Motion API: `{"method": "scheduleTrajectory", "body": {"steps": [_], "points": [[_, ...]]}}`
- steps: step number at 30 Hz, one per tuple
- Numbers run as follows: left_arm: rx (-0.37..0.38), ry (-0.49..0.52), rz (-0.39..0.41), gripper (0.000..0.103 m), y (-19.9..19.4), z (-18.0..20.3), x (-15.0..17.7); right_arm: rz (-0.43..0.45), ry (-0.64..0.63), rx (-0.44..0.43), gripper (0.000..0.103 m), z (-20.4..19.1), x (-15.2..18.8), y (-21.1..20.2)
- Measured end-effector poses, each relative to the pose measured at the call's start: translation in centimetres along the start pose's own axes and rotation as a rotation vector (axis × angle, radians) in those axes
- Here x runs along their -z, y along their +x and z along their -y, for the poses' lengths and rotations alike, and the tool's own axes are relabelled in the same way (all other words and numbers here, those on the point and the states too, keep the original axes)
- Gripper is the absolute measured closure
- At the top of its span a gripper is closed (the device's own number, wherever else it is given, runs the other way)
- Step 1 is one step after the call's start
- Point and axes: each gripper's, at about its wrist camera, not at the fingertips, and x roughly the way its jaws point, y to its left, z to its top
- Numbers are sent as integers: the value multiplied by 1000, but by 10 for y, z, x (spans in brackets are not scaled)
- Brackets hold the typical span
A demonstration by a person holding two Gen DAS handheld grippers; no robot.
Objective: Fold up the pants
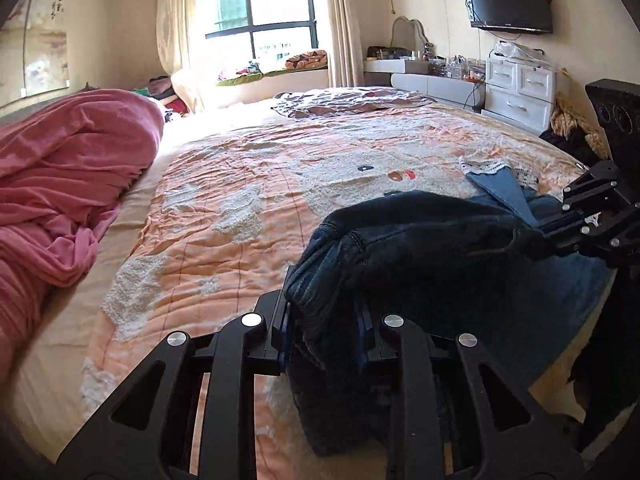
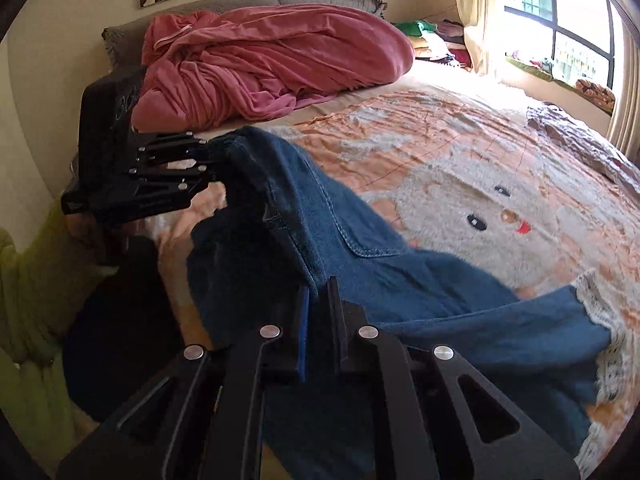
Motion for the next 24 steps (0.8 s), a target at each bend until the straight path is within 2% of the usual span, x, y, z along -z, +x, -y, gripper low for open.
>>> {"method": "scheduleTrajectory", "body": {"steps": [1,4,7,11,14,15,18,19,21,24], "points": [[1,0,-3,82,-4,2,3,-8,5,-8,96,-4,7,2],[-11,-16,-83,75,-6,4,14,-40,34,-26,96,-14,29,14],[-48,-41,-184,75,0,-1,28,-62,79,-34,96,-15,42,24],[-50,-63,-201,75,-11,-7,38,-63,86,-37,95,-20,45,27],[-30,-101,-196,71,-23,-10,40,-55,68,-34,95,-26,44,26],[4,-127,-190,65,-26,-11,39,-59,67,-30,95,-27,46,27],[135,-225,-187,60,-27,-12,36,-55,107,-36,95,-23,49,29],[186,-266,-184,51,-26,-12,34,-47,112,-34,95,-23,51,28],[284,-364,-190,40,-22,-12,30,-36,110,-28,95,-23,54,25],[405,-502,-215,38,-13,-15,26,-27,111,-25,95,-23,54,21]]}}
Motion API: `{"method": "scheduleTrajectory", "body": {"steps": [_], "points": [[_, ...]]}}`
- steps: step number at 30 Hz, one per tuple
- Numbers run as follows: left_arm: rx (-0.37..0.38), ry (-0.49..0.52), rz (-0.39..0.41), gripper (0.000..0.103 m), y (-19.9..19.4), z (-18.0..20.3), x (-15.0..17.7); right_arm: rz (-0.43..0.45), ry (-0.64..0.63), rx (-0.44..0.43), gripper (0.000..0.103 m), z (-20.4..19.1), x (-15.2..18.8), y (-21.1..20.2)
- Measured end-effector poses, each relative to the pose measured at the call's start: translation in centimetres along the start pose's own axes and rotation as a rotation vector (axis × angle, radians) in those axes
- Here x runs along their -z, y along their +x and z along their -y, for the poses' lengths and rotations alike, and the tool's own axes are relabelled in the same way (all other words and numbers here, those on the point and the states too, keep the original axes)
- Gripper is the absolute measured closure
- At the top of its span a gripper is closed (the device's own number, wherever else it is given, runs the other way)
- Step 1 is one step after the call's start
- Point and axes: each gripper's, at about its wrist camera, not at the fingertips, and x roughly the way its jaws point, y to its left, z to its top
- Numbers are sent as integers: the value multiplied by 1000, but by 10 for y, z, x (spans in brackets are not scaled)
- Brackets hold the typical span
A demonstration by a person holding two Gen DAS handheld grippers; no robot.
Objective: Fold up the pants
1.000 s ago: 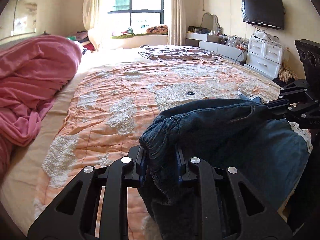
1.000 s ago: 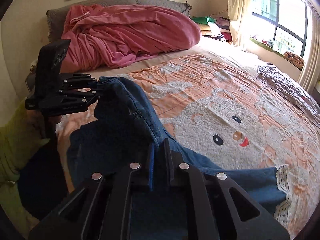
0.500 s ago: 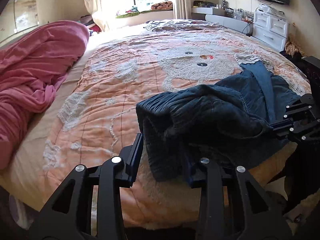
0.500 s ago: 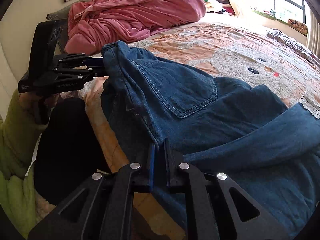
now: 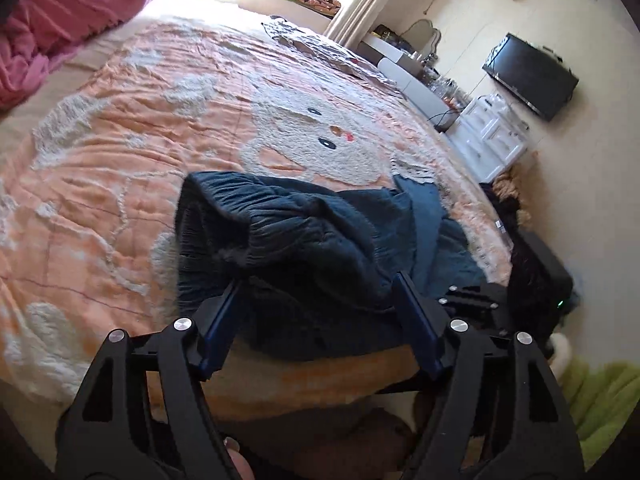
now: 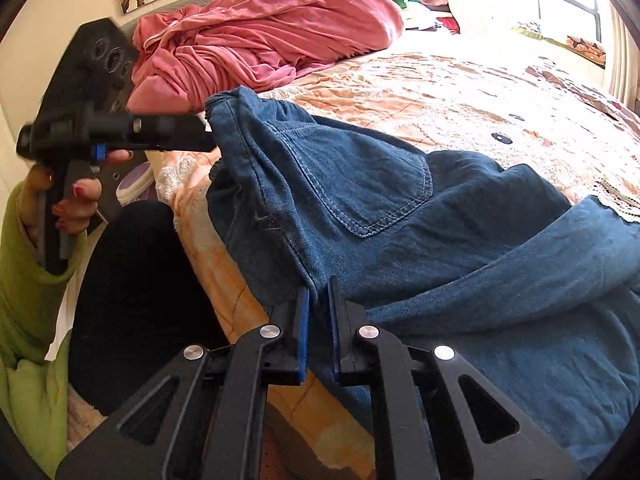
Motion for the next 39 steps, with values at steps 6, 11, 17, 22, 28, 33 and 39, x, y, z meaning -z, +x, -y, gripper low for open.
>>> {"method": "scheduleTrajectory", "body": {"steps": [6,11,17,22,28,33,39], "points": [[-25,-162,-41,38,19,-7,-18,13,19,-5,95,3,3,-2],[-54,-231,4,86,22,-20,-36,35,18,0,95,2,3,-5],[-105,-11,127,88,-7,7,-35,81,-19,-26,95,-10,-5,-17],[-173,-132,-41,84,13,-30,7,-29,-43,-4,95,-12,6,6],[-224,-114,-35,58,5,-25,11,-59,-31,-8,94,-9,11,9],[-342,-26,48,49,-21,-10,5,-41,14,-37,92,-5,11,9],[-370,76,107,48,-27,21,-15,-27,44,-87,74,-8,11,0]]}}
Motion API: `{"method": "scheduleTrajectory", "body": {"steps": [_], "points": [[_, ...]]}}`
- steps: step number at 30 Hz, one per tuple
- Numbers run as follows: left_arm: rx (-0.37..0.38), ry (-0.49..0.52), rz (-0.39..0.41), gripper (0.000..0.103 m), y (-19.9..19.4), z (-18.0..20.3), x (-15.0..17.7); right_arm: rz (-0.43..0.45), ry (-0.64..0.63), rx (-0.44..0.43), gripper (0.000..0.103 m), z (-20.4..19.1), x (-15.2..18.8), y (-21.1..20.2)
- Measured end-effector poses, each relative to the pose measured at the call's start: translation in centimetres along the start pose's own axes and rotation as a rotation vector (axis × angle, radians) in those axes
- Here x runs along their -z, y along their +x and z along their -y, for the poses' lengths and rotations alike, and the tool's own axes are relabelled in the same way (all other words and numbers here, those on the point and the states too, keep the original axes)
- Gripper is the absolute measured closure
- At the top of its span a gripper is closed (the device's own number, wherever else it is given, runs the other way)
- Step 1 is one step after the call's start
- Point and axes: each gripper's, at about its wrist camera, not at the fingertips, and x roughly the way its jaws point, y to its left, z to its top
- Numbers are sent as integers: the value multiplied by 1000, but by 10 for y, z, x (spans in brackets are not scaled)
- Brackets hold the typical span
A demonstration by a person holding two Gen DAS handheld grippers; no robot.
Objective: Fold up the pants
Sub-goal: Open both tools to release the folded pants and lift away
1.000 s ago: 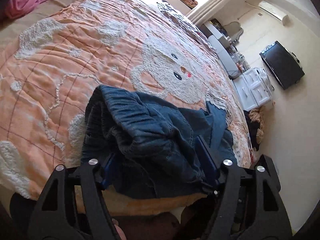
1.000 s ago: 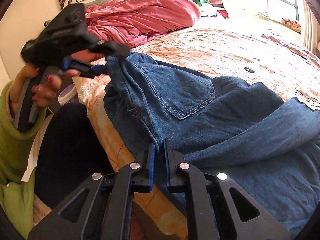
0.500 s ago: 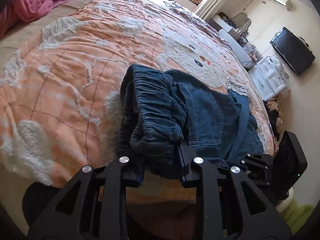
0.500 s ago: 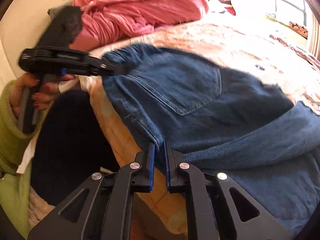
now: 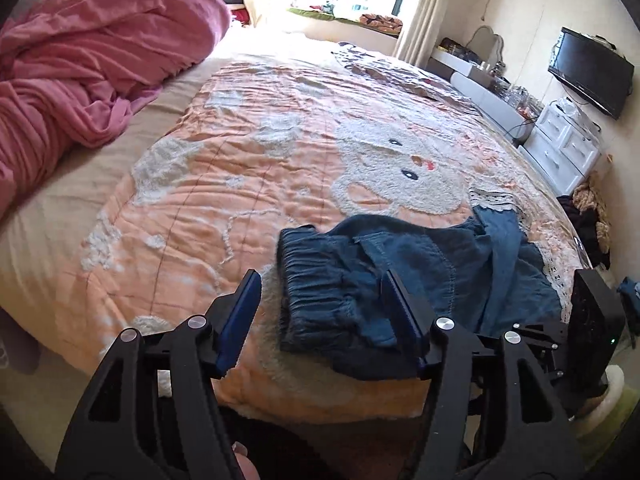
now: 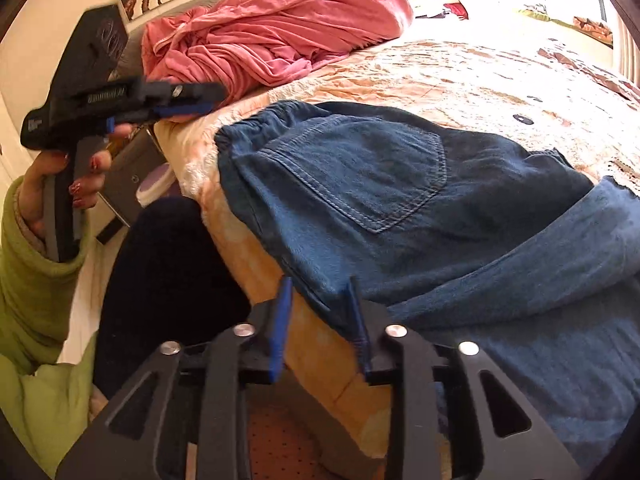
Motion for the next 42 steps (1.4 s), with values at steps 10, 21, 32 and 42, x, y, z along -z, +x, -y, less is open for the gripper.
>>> {"method": "scheduleTrajectory", "body": {"steps": [10,21,32,42], "points": [[0,152,-158,73,69,38,34,124,28,103,74,0,-10,-40],[-23,194,-138,73,82,39,45,4,155,173,65,31,-5,9],[32,171,-82,58,59,48,38,143,227,136,48,41,-2,-50],[174,267,-62,45,38,112,32,245,346,314,32,87,18,-111]]}}
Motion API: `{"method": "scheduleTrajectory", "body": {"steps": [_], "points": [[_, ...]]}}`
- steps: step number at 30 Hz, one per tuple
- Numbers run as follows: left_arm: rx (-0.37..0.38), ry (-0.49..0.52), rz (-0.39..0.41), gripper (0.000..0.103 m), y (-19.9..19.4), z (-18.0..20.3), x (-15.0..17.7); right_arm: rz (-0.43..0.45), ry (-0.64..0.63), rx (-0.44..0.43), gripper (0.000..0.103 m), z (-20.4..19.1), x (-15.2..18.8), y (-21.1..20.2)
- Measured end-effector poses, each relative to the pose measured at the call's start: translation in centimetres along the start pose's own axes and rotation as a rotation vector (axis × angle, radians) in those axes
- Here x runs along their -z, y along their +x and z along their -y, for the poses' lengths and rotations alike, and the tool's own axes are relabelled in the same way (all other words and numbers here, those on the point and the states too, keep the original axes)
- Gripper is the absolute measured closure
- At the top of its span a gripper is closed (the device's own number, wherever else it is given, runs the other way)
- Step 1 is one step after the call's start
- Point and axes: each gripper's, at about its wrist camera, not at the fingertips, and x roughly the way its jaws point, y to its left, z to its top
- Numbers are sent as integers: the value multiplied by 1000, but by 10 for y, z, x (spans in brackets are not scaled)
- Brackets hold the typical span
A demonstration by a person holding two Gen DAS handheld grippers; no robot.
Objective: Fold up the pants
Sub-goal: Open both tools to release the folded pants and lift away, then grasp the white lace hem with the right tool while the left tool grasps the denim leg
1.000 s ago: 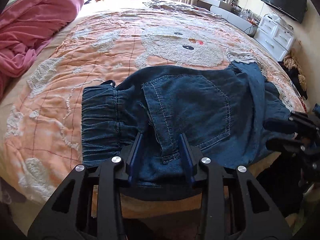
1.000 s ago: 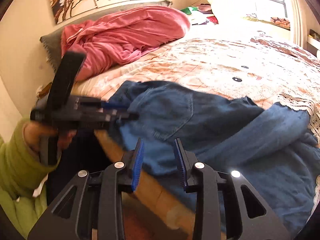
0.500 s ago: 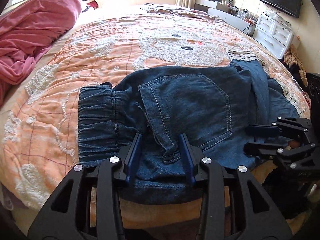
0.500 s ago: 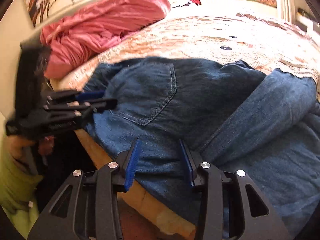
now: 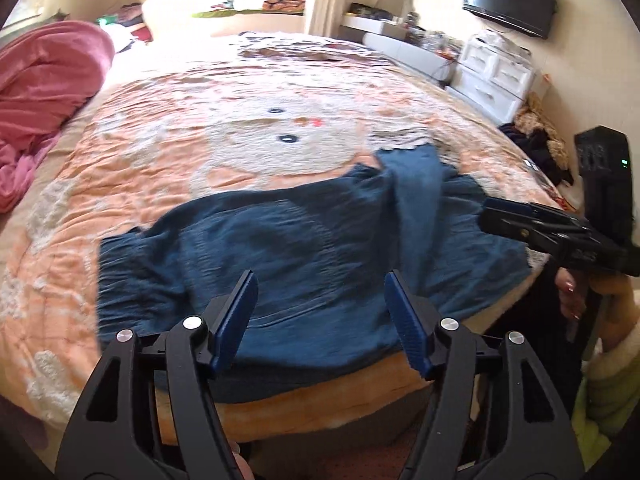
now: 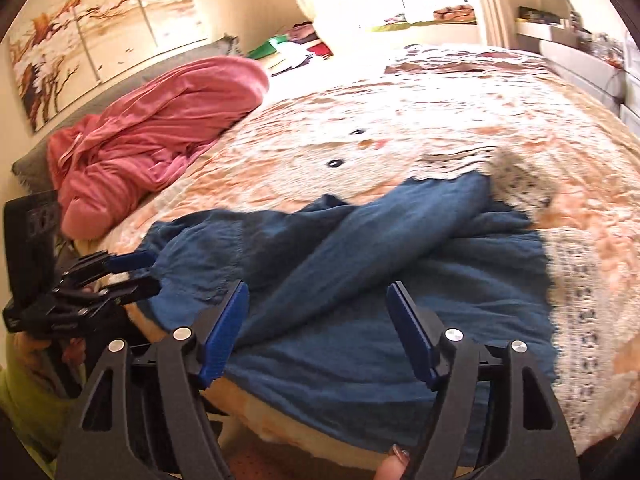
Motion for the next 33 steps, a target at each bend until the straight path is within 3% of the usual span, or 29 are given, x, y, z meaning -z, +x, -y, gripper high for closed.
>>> {"method": "scheduleTrajectory", "body": {"steps": [8,11,14,19,23,30,33], "points": [[173,22,-96,46,53,43,-16,26,73,64,26,31,-2,-9],[203,12,-132,52,77,47,-26,26,85,73,26,35,-3,-8],[183,3,-171,58,101,45,-37,22,85,89,25,40,-8,-10],[223,-3,-211,81,125,49,-44,11,66,129,25,47,-28,-1],[267,-33,-189,84,131,50,-40,-32,15,168,25,50,-52,24],[331,6,-147,86,125,61,-36,-139,-61,228,25,51,-103,101],[340,12,-135,86,124,62,-36,-191,-53,269,33,54,-118,133]]}}
